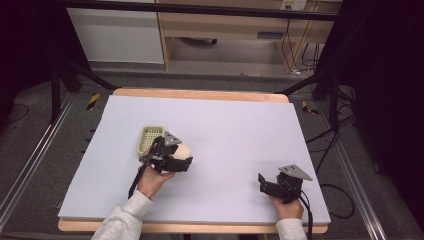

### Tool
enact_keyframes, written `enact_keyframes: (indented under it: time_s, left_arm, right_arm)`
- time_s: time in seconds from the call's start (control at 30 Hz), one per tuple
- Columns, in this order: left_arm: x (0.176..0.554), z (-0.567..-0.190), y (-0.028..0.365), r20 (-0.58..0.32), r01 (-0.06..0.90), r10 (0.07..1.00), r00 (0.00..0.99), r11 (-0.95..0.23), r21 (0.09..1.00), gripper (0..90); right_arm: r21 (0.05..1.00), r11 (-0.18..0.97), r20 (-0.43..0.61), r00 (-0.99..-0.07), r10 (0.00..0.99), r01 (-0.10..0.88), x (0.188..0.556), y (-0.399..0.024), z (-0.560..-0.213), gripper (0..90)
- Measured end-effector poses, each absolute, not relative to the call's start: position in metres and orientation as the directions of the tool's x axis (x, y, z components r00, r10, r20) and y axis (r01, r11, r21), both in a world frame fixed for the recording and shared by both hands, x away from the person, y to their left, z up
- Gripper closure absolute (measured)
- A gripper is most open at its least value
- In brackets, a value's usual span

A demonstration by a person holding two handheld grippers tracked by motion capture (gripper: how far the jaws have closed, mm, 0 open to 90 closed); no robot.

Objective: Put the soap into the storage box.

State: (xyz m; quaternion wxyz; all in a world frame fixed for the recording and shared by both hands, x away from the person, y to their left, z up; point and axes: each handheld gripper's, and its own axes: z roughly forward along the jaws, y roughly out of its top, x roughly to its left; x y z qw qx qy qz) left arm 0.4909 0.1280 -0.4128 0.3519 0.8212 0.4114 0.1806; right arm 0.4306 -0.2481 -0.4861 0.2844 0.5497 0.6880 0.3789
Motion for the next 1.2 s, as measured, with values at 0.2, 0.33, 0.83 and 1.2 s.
enact_keyframes:
  time_s: [0.2,0.33,0.83,1.2]
  left_arm:
    - [0.493,-0.411,0.141,0.003,0.556,0.819,0.574,-0.392,0.733,24.0]
    - [0.495,-0.409,0.149,0.009,0.558,0.825,0.566,-0.391,0.731,23.9]
    - [0.506,-0.403,0.167,0.004,0.577,0.855,0.519,-0.354,0.736,24.0]
    - [0.515,-0.4,0.18,0.001,0.588,0.874,0.487,-0.328,0.739,23.9]
  right_arm:
    - [0.834,0.108,0.025,-0.233,0.972,0.542,0.431,-0.248,-0.486,6.2]
    - [0.833,0.108,0.026,-0.233,0.972,0.543,0.431,-0.248,-0.486,6.2]
    - [0.83,0.108,0.028,-0.233,0.972,0.548,0.431,-0.248,-0.486,6.2]
    - [0.829,0.109,0.027,-0.233,0.972,0.549,0.431,-0.248,-0.486,6.3]
